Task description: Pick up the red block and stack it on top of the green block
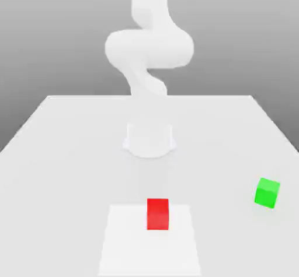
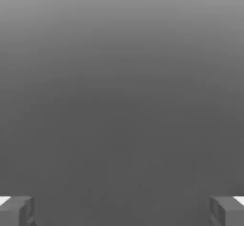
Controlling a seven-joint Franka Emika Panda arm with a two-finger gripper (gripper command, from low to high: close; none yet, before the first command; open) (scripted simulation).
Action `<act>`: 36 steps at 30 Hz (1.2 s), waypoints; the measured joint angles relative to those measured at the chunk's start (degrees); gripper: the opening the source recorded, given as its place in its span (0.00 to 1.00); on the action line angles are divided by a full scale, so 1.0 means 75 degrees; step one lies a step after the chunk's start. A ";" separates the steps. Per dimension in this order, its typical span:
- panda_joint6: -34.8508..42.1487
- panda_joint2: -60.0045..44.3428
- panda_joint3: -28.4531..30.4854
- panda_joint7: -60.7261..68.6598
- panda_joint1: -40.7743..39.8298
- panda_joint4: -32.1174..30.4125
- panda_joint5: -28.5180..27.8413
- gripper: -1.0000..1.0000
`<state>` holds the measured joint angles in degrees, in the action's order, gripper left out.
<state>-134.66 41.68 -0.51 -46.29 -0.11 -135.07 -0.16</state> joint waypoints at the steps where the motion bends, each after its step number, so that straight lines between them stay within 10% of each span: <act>1: -0.0186 -0.0274 -0.0031 -0.0029 -0.0007 -0.0208 -0.0010 0.50; 17: -0.3238 -0.4837 -0.0285 -0.0358 0.0049 -0.3526 0.0024 0.50; 24: -0.4879 -0.6835 -0.0169 -0.0563 0.0124 -0.3543 -0.0217 0.50; 25: -0.5095 -0.7088 -0.0116 -0.0590 0.0168 -0.3509 -0.0255 0.00; 36: -0.4356 -0.6223 -0.0230 -0.0474 0.0100 -0.3633 -0.0088 0.00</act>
<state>-167.33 -4.99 -2.23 -49.84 0.64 -162.31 -0.82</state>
